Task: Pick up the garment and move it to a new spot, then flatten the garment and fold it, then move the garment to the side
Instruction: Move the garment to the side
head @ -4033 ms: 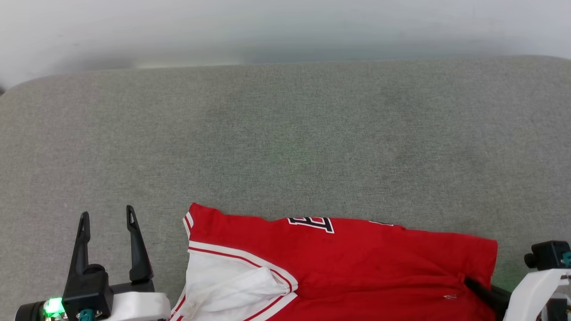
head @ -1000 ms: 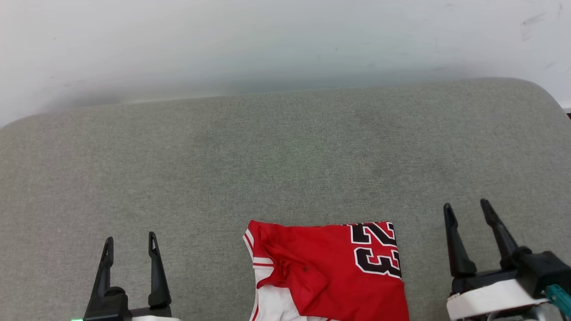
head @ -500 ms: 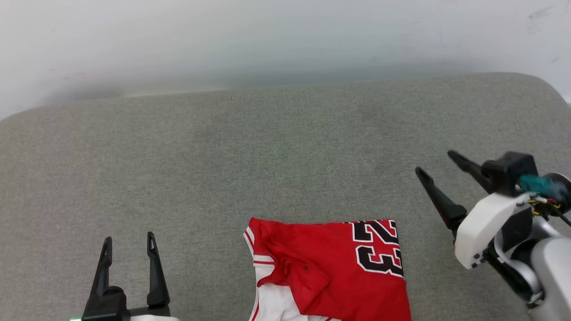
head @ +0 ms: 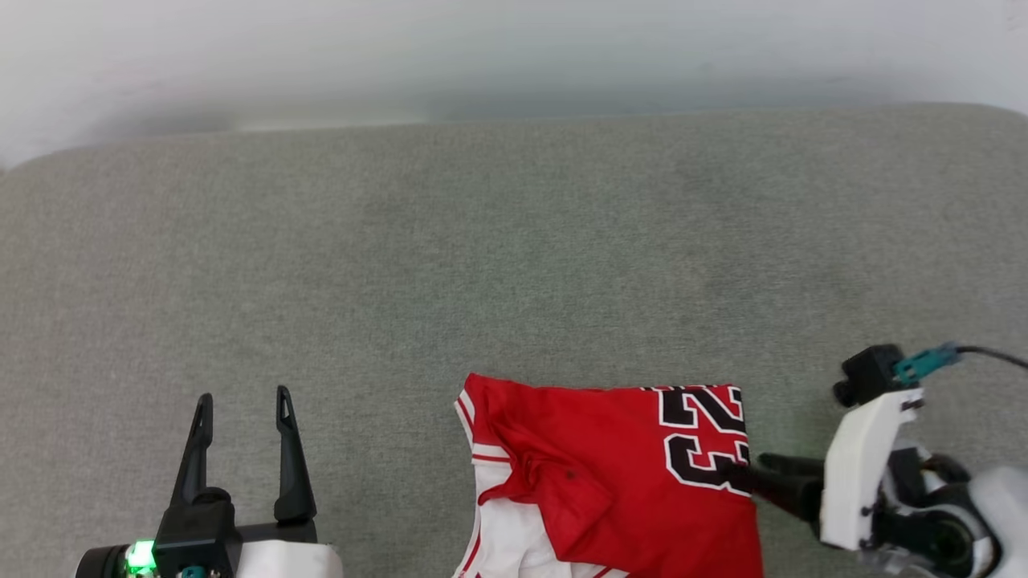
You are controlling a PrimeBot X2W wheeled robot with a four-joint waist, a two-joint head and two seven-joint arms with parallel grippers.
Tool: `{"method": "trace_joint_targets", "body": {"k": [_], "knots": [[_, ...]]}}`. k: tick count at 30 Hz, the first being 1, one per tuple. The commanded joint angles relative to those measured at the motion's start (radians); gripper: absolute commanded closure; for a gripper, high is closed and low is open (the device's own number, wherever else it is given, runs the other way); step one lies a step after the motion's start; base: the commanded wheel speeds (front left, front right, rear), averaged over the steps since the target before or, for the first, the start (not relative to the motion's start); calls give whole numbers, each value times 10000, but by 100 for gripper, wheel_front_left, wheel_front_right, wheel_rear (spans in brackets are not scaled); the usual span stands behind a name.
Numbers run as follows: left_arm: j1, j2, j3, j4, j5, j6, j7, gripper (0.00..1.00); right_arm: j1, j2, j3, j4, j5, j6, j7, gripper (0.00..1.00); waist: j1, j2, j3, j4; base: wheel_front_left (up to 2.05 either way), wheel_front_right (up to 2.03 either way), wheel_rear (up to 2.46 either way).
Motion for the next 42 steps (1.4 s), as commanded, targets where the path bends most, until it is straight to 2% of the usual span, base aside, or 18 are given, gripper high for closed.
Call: {"method": "trace_joint_targets", "body": {"k": [1,5,10,11,12,15,21,27,33,37,42], "knots": [[-170,-18,8,-19,35,-16,-26,0,-16,219,139,151,130,-4,-104,0,0,0,187,137,0,0,0],[-322,-21,-7,5,54,-61,-26,0,-138,679,766,750,356,-4,-305,0,0,0,440,277,0,0,0],[-467,-36,-48,104,50,-90,-26,0,26,981,2035,1645,2,-15,-601,0,0,0,600,469,0,0,0],[-508,-39,-55,117,46,-89,-25,0,1,979,2238,1778,-102,-16,-768,6,0,0,606,502,0,0,0],[-529,-38,-42,126,39,-90,-25,0,-52,960,2447,1867,-214,-24,-944,98,0,0,605,519,0,0,0],[-494,-43,47,159,17,-69,-26,0,-482,828,2767,1798,-296,-15,-1578,100,0,0,510,473,0,0,0],[-175,-52,189,110,34,7,-25,0,-1713,11,3080,1170,-539,-10,-2697,100,0,0,208,-70,0,0,0],[-63,-63,337,-76,9,76,-25,0,-2688,-848,3492,216,-944,-6,-3141,100,0,0,264,-1127,0,0,0],[-249,-41,525,-365,26,148,-25,0,-3715,-1756,3510,-363,-1500,-6,-3253,100,0,0,805,-2371,0,0,0],[-440,84,653,-506,80,95,-25,0,-4363,-2323,3330,-163,-1941,-7,-3384,100,0,0,1318,-2948,0,0,0],[-767,291,649,-640,167,-66,-25,0,-5072,-2966,3027,879,-2523,-9,-3651,100,0,0,1964,-3182,0,0,0]]}}
